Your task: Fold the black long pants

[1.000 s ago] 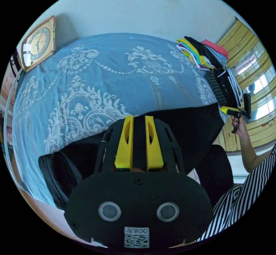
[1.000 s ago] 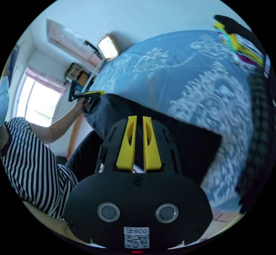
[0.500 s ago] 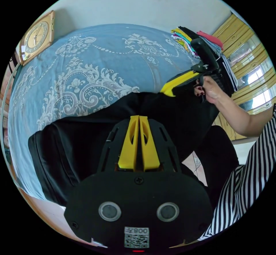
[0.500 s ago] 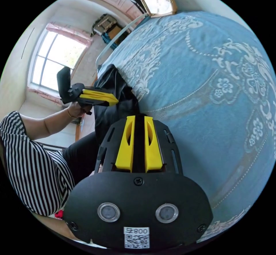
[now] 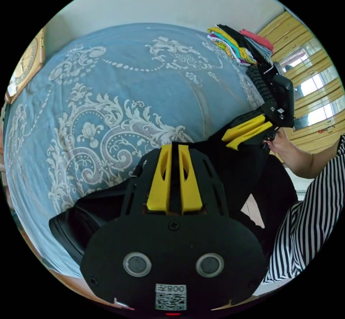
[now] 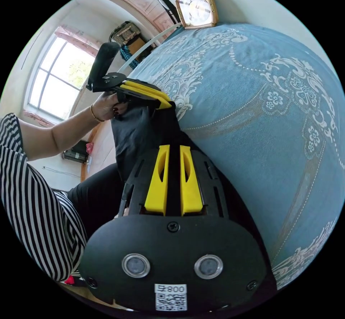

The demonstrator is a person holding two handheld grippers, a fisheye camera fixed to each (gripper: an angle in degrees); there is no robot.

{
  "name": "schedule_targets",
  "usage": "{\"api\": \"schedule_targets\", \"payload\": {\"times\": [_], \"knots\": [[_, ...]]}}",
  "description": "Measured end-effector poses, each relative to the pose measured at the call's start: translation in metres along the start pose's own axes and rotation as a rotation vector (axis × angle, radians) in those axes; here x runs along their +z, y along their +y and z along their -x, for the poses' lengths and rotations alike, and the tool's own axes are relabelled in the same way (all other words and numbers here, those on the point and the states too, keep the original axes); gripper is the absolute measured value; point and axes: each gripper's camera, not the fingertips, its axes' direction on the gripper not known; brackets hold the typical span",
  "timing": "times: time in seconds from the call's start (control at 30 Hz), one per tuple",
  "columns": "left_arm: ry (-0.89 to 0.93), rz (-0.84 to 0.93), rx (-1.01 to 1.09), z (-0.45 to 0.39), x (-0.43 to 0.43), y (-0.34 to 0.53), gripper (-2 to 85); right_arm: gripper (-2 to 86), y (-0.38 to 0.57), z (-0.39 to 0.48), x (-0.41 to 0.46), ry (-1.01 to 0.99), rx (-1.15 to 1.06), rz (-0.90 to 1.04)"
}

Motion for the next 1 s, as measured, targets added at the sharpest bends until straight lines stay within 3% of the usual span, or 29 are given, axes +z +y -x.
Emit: {"api": "schedule_targets", "payload": {"times": [0.2, 0.4, 0.53, 0.6, 0.77, 1.0], "knots": [[-0.046, -0.212, -0.046, 0.014, -0.040, 0.029, 2.8, 6.6, 0.005, 0.021, -0.009, 0.039, -0.037, -0.162], [-0.066, -0.221, -0.130, 0.040, -0.031, 0.041, 2.4, 5.4, 0.001, -0.007, 0.061, 0.016, 0.023, 0.029], [-0.069, -0.159, -0.157, 0.056, -0.014, 0.053, 2.6, 4.4, 0.005, -0.023, 0.066, -0.066, 0.069, 0.009], [-0.054, -0.172, -0.162, 0.060, -0.014, 0.061, 2.8, 4.5, 0.003, -0.023, 0.063, -0.013, 0.066, 0.003], [-0.005, -0.327, -0.233, 0.072, -0.038, 0.092, 3.6, 6.6, -0.010, -0.023, 0.067, -0.076, 0.037, -0.004], [0.146, -0.176, -0.161, 0.046, -0.043, 0.156, 6.0, 8.6, -0.019, 0.048, 0.116, -0.117, -0.203, 0.154]]}}
